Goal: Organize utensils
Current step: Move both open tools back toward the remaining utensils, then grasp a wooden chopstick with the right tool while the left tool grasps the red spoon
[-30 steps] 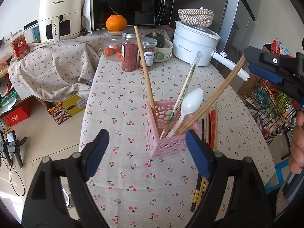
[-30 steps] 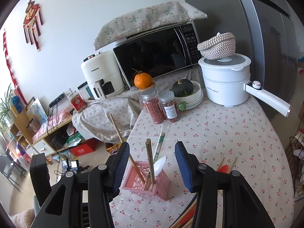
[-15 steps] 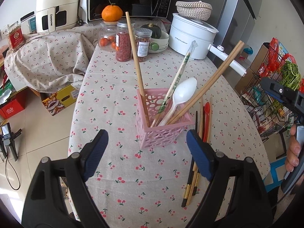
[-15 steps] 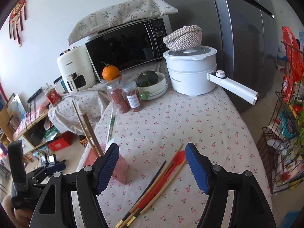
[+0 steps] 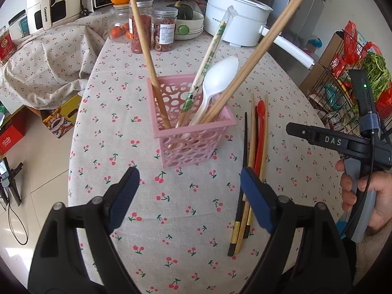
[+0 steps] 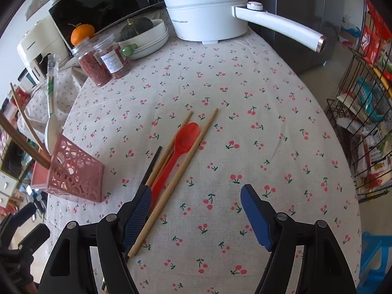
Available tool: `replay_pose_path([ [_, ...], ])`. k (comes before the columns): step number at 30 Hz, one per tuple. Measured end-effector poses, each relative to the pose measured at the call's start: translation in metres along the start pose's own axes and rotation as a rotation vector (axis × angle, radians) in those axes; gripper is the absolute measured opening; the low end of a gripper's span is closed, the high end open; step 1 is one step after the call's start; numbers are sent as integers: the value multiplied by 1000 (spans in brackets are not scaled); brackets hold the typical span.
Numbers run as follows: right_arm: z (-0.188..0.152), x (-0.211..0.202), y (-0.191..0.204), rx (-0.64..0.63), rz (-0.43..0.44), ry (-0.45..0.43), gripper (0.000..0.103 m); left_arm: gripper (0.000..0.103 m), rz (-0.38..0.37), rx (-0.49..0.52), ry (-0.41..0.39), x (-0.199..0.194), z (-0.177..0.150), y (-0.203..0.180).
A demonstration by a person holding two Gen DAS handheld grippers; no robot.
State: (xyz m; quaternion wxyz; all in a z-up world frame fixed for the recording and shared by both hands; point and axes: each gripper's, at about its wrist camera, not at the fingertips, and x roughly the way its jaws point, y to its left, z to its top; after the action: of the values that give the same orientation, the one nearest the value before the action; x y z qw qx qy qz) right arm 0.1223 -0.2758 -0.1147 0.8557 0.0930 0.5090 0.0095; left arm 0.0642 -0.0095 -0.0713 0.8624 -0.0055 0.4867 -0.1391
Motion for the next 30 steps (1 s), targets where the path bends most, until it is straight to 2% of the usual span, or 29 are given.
replay_pose_path([
  [2, 4, 11, -2, 21, -7, 22, 73, 84, -2, 1, 6, 1, -1, 0],
  [5, 9, 24, 0, 17, -44, 33, 58, 84, -1, 1, 15, 2, -1, 2],
  [9, 16, 37, 4, 28, -48, 47, 48, 84, -2, 0, 28, 4, -2, 4],
  [14, 19, 54, 11, 33, -55, 70, 44, 84, 0, 18, 28, 2, -3, 3],
  [19, 19, 59, 17, -10, -91, 54, 42, 84, 19, 58, 14, -1, -6, -3],
  [22, 19, 59, 18, -56, -135, 65, 27, 84, 23, 88, 12, -2, -9, -9],
  [23, 19, 59, 16, -66, -145, 68, 19, 84, 25, 101, 11, -3, -11, -12],
  [26, 18, 54, -2, -18, -107, 96, 9, 84, 24, 143, 9, -4, -15, -24],
  [30, 8, 43, -28, 41, -77, 123, 7, 84, 15, 200, 31, 1, -27, -44],
])
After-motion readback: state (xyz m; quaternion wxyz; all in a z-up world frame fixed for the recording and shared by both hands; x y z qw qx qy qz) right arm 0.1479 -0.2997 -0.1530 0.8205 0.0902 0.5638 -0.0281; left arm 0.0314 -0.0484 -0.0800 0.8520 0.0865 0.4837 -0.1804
